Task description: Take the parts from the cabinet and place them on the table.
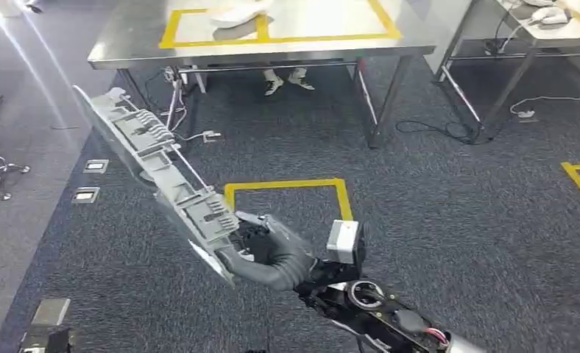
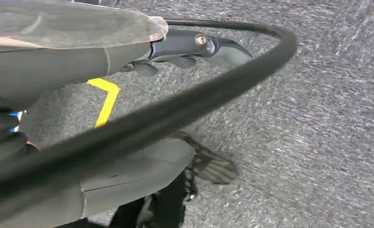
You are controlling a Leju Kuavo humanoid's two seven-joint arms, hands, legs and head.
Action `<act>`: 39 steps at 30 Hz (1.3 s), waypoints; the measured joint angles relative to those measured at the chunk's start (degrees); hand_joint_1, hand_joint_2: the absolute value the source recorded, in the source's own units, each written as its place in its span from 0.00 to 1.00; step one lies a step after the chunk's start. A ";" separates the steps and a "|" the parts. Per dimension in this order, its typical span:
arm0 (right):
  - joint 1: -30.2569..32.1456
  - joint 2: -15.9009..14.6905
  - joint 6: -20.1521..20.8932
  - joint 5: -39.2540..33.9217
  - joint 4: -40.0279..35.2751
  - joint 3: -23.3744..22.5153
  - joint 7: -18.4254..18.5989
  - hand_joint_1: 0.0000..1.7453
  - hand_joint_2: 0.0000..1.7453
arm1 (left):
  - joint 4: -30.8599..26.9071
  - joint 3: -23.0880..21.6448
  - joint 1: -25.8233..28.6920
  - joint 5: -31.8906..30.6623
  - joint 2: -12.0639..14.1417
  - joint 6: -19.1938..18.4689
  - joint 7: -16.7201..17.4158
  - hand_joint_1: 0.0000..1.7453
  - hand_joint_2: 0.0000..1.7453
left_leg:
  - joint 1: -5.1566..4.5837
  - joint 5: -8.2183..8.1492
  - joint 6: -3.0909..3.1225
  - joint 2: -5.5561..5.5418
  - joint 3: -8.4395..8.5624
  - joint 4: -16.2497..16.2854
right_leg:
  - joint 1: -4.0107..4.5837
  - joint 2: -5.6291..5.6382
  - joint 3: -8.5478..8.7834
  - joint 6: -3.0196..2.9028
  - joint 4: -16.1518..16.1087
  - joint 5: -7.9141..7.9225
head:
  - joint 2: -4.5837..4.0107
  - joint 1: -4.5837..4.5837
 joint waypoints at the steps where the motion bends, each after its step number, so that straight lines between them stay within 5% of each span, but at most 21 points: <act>1: 0.15 0.00 0.00 0.00 0.17 0.00 0.00 1.00 1.00 | 0.00 0.00 0.07 -0.02 -0.02 -0.02 0.00 0.00 1.00 | 0.04 -0.58 -0.26 0.06 -1.16 2.82 | 0.01 -0.16 -0.09 0.03 0.04 0.02 | 0.00 -0.32; 3: 0.40 0.00 0.00 0.00 0.39 0.00 -0.02 1.00 1.00 | 0.00 0.00 0.17 -0.09 0.00 -0.11 0.00 0.00 1.00 | 0.13 1.73 -0.46 0.34 0.54 0.16 | -0.01 -0.38 -0.02 0.10 0.07 -0.04 | 0.00 -0.94; 5: 0.42 0.00 0.04 0.00 0.41 0.00 -0.04 1.00 1.00 | 0.00 0.00 0.15 -0.20 0.17 -0.33 0.00 0.00 1.00 | 0.31 6.80 -0.56 0.85 6.27 -10.61 | -0.13 -0.51 0.15 0.66 0.54 -0.54 | 0.00 -1.53; 7: 0.35 0.00 0.09 0.00 0.46 -0.15 -0.31 1.00 1.00 | 0.00 0.00 0.03 -0.24 0.17 -0.46 0.00 0.00 1.00 | -0.09 6.35 0.32 1.13 8.04 -14.71 | 0.51 -0.66 -0.56 1.39 1.67 -1.30 | 0.00 -2.41; 9: 0.43 0.00 0.13 0.00 0.57 -0.22 -0.35 1.00 1.00 | 0.00 0.00 0.13 -0.37 0.09 -0.52 0.04 0.00 1.00 | -0.11 6.10 1.34 1.06 7.86 -14.40 | 0.51 -0.69 -0.43 1.56 1.33 -1.30 | 0.00 -1.31; 11: 0.42 0.00 0.28 0.00 0.66 -0.42 -0.37 1.00 1.00 | 0.00 0.00 0.17 -0.39 0.09 -0.52 0.04 0.00 1.00 | 0.04 5.97 2.27 1.02 8.15 -14.65 | 0.34 -0.76 -0.25 2.06 1.40 -1.85 | 0.00 -1.29; 13: 0.38 0.00 0.57 0.00 0.66 -0.52 -0.44 1.00 1.00 | 0.00 0.02 0.19 -0.39 0.20 -0.52 0.04 0.00 1.00 | 0.02 5.66 2.91 1.02 8.62 -14.72 | 0.14 -0.14 -2.62 2.55 6.68 -4.88 | 0.00 -0.52; 15: 0.47 0.00 0.63 0.00 0.68 -0.57 -0.59 1.00 1.00 | 0.00 0.02 0.16 -0.39 0.22 -0.52 0.04 0.00 1.00 | -0.17 5.45 3.23 0.97 8.72 -14.70 | -0.01 0.03 -7.99 2.82 17.07 -8.62 | 0.00 0.13; 16: 0.50 -0.02 0.63 0.00 0.74 -0.59 -0.61 1.00 1.00 | 0.00 0.00 0.18 -0.39 0.24 -0.52 0.04 0.00 1.00 | -0.26 5.33 3.33 0.86 8.86 -14.70 | -0.02 0.05 -10.29 2.83 20.90 -9.44 | 0.00 0.29; 17: 0.54 -0.02 0.63 0.00 0.87 -0.61 -0.61 1.00 1.00 | 0.00 0.00 0.21 -0.39 0.24 -0.52 0.04 0.00 1.00 | -0.33 5.18 3.45 0.72 9.10 -14.70 | -0.01 0.05 -11.26 2.73 21.66 -8.60 | 0.00 0.57; 18: 0.60 -0.02 0.63 0.00 1.00 -0.61 -0.61 1.00 1.00 | 0.00 0.00 0.22 -0.39 0.22 -0.52 0.04 0.00 1.00 | -0.41 4.95 3.41 0.51 9.49 -14.70 | 0.00 0.07 -10.69 2.52 19.37 -6.27 | 0.00 0.76; 21: 0.56 -0.02 0.65 0.00 1.03 -0.66 -0.61 1.00 1.00 | 0.00 0.00 0.17 -0.39 0.13 -0.52 0.04 0.00 1.00 | -0.56 4.21 3.27 0.09 10.74 -14.82 | 0.44 0.55 -5.45 0.98 4.96 2.31 | 0.00 1.58; 25: 0.47 -0.02 0.66 0.00 1.13 -0.81 -0.76 1.00 1.00 | 0.00 0.00 0.20 -0.39 0.00 -0.52 0.04 0.00 1.00 | -0.49 4.48 2.25 -0.03 10.62 -15.32 | 0.93 0.60 -3.98 0.27 3.31 1.48 | 0.00 1.60; 27: 0.51 0.07 0.63 0.00 1.16 -1.01 -0.74 1.00 1.00 | 0.00 0.00 0.19 -0.39 0.02 -0.52 0.04 0.00 1.00 | -0.57 3.85 1.69 0.12 10.77 -14.79 | 0.10 0.30 -2.02 0.31 0.41 1.73 | 0.00 1.32; 30: 0.39 0.07 0.72 0.00 1.16 -1.14 -0.94 1.00 1.00 | 0.00 0.00 -0.11 -0.39 0.17 -0.52 0.04 0.00 1.00 | -0.56 -1.05 1.05 0.32 4.21 -3.14 | 0.08 0.18 -1.61 -0.18 -0.27 1.77 | 0.00 -0.02; 32: 0.52 0.07 0.72 0.00 1.33 -1.22 -0.90 1.00 1.00 | 0.00 0.00 0.19 -0.39 0.11 -0.52 0.04 0.00 1.00 | -0.37 -1.59 0.65 0.34 0.40 2.22 | 0.06 0.18 -1.50 -0.25 -0.23 1.49 | 0.00 -0.46; 33: 0.63 0.07 0.72 0.00 1.53 -1.31 -0.92 1.00 1.00 | 0.00 0.00 0.26 -0.39 0.11 -0.52 0.04 0.00 1.00 | -0.12 0.35 0.45 0.36 0.58 0.69 | 0.02 0.22 -1.28 -0.12 -0.20 1.30 | 0.00 -0.92; 35: 0.70 0.07 0.72 0.00 1.57 -1.33 -0.92 1.00 1.00 | 0.00 0.00 0.27 -0.39 0.30 -0.48 0.04 0.00 1.00 | 0.26 5.25 0.18 0.47 3.72 -6.94 | -0.13 0.26 -0.80 0.25 0.07 0.72 | 0.00 -1.37; 36: 0.68 0.07 0.72 0.00 1.57 -1.36 -0.96 1.00 1.00 | 0.00 0.00 0.23 -0.39 0.33 -0.46 0.04 0.00 1.00 | 0.55 8.33 -0.06 0.77 6.94 -14.12 | -0.29 0.23 -0.43 0.79 0.63 -0.02 | 0.00 -1.73; 37: 0.63 0.07 0.72 0.00 1.60 -1.42 -1.03 1.00 1.00 | 0.00 0.00 0.13 -0.39 0.15 -0.46 0.04 0.00 1.00 | 0.13 6.93 0.04 0.73 7.59 -14.61 | 0.20 0.21 -0.79 1.32 0.86 -0.48 | 0.00 -2.20; 39: 0.52 0.09 0.72 0.02 1.60 -1.42 -1.11 1.00 1.00 | 0.00 0.00 0.23 -0.37 0.24 -0.46 0.07 0.00 1.00 | 0.07 6.85 1.27 0.34 7.55 -14.90 | 0.25 0.22 -0.62 1.56 1.05 -0.87 | 0.00 -1.70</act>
